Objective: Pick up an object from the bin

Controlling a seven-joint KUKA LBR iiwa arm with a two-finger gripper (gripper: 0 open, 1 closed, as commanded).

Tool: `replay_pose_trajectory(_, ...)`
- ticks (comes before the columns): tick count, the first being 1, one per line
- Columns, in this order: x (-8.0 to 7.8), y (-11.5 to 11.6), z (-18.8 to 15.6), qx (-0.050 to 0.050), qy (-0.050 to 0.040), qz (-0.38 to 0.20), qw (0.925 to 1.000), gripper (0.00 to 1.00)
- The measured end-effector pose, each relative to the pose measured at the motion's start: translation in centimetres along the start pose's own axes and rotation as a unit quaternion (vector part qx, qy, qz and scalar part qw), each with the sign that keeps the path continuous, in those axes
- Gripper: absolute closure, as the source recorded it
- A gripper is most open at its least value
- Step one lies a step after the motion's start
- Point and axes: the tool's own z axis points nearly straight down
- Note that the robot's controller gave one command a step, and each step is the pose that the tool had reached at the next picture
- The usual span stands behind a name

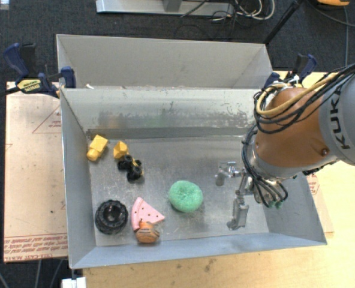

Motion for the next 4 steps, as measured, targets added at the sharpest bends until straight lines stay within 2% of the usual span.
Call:
replay_pose_trajectory(1, -0.2, 0.0, -0.4, 0.000, -0.0040, 0.000, 1.0000, 0.00)
replay_pose_trajectory(2, -4.0, 6.9, 5.6, 0.000, -0.0044, 0.036, 0.9993, 1.00)
replay_pose_trajectory(3, -4.0, 6.9, 5.6, 0.000, -0.0045, 0.036, 0.9994, 0.00)
replay_pose_trajectory(4, -4.0, 6.9, 5.6, 0.000, -0.0044, 0.036, 0.9994, 0.00)
